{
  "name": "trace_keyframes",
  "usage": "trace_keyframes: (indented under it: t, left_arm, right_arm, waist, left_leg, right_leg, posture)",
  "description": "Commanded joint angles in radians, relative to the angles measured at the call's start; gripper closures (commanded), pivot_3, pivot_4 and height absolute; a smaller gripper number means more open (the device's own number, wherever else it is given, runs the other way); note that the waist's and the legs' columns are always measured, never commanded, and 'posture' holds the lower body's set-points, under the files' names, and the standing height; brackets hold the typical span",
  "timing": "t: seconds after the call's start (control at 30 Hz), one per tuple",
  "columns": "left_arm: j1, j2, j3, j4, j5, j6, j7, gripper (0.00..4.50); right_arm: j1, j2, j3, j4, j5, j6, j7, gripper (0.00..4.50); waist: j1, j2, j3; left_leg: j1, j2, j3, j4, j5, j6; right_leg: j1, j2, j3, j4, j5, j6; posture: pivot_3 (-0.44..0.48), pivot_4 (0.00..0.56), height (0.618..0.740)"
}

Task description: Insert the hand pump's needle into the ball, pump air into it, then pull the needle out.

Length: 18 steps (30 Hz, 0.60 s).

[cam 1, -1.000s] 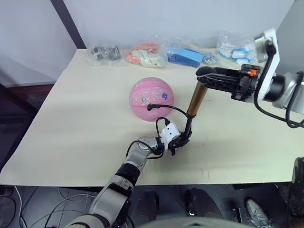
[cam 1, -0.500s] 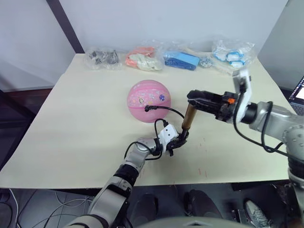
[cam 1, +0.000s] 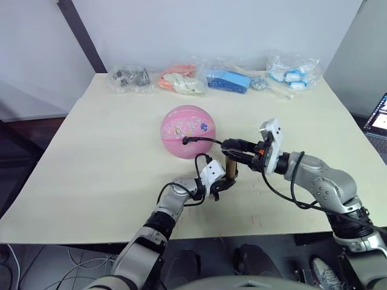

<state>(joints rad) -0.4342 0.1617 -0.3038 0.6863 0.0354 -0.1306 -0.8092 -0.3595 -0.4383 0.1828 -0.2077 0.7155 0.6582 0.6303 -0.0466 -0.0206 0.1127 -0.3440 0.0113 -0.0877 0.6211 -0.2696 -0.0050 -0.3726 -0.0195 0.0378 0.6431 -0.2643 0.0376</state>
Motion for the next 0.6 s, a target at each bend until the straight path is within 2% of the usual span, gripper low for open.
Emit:
trace_keyframes:
  t: [0.03,0.37,0.43,0.5,0.6]
  left_arm:
    - [0.045,0.013,-0.021,0.054,0.025,0.052,-0.019,3.44]
    - [0.051,0.003,-0.007,0.018,0.003,0.060,-0.022,3.44]
    - [0.055,0.007,-0.004,-0.005,-0.004,0.064,-0.030,2.40]
    - [0.065,0.007,0.007,-0.038,-0.022,0.045,-0.034,1.69]
    - [0.120,0.024,0.025,-0.180,-0.071,0.072,-0.066,0.10]
  right_arm:
    - [0.115,-0.014,0.122,0.119,-0.098,0.092,0.000,2.74]
    - [0.106,-0.028,0.081,0.054,-0.107,0.106,0.001,2.74]
    - [0.103,-0.027,0.077,0.050,-0.107,0.108,-0.001,2.74]
    - [0.100,-0.024,0.072,0.046,-0.105,0.111,-0.004,2.74]
    - [0.094,-0.022,0.060,0.040,-0.104,0.114,-0.013,2.74]
  waist:
    - [0.000,0.001,-0.003]
    - [0.001,0.003,-0.005]
    - [0.001,0.003,-0.004]
    - [0.002,0.004,-0.003]
    - [0.000,0.004,0.000]
  left_leg:
    - [0.000,0.000,0.000,-0.001,0.000,0.000]
    - [0.000,0.000,-0.001,-0.004,0.000,0.000]
    - [0.000,0.000,-0.001,-0.004,0.000,0.000]
    - [0.000,0.000,0.000,-0.004,0.000,0.000]
    - [0.000,0.000,0.000,-0.004,0.000,0.000]
  right_leg:
    - [0.000,0.000,0.000,0.000,0.000,0.000]
    - [0.000,0.000,-0.001,-0.001,-0.001,-0.002]
    - [-0.001,0.000,-0.001,-0.001,-0.001,-0.002]
    - [-0.002,0.000,0.000,-0.002,-0.001,-0.002]
    - [-0.002,0.000,0.000,-0.001,-0.001,-0.002]
  posture:
    - [0.000,0.150,0.740]
    - [0.000,0.150,0.740]
    - [0.000,0.150,0.740]
    - [0.000,0.150,0.740]
    - [0.000,0.150,0.740]
